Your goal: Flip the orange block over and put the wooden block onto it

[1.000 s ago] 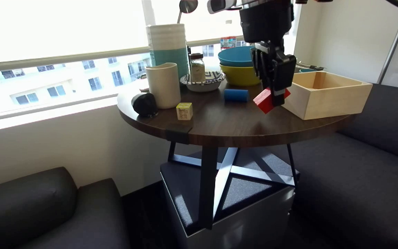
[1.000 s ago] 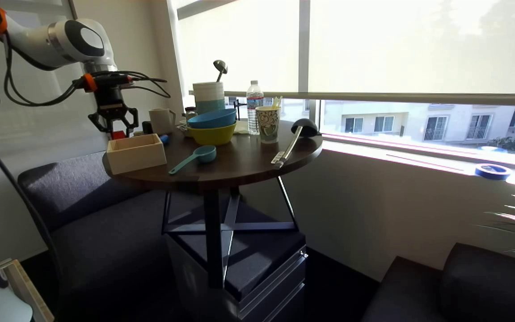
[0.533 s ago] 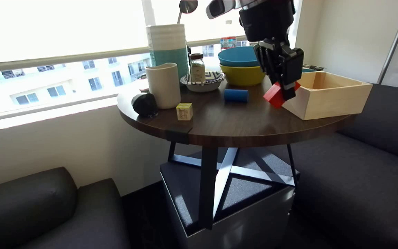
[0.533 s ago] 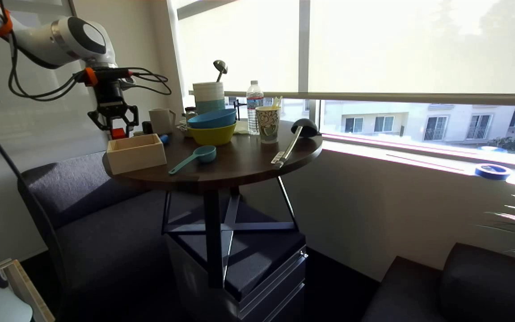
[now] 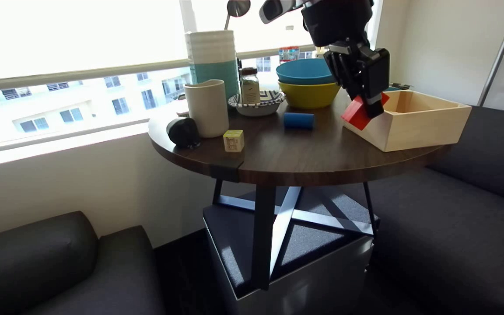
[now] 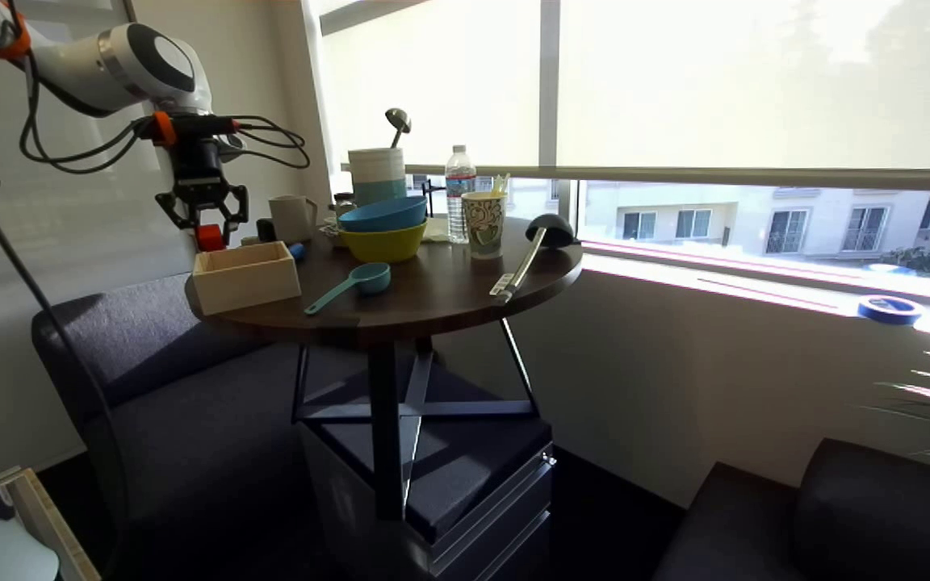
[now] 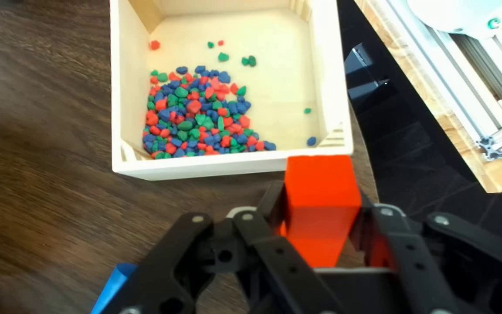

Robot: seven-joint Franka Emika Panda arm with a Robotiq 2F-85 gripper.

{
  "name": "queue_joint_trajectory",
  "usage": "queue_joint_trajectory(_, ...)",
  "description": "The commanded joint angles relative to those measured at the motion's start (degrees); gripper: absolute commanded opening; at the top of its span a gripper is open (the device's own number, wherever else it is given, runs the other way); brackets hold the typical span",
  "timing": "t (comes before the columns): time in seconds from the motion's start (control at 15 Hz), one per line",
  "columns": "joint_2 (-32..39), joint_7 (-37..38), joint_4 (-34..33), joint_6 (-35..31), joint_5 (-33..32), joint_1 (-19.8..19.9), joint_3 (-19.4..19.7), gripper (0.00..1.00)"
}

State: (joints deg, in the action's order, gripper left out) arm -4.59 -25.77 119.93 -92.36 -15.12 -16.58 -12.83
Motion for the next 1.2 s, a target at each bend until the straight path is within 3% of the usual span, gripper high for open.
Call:
queue_joint_trajectory(0.0,1.9,-1.0,-3.2,3.0,-1.3,0.3,-0.8,0.12)
queue_joint_trajectory(1.0,2.0,-0.5,-3.7,-1.0,4.6,0.6,-0.5,0.12)
queue_joint_trajectory(1.07,1.3,-0.6,-2.6,-0.2,2.8,0.5,-0.6,0.37)
queue_joint_trajectory(1.13,1.3,-0.6,-2.6,-0.5,3.1,0.5,-0.6,0.37)
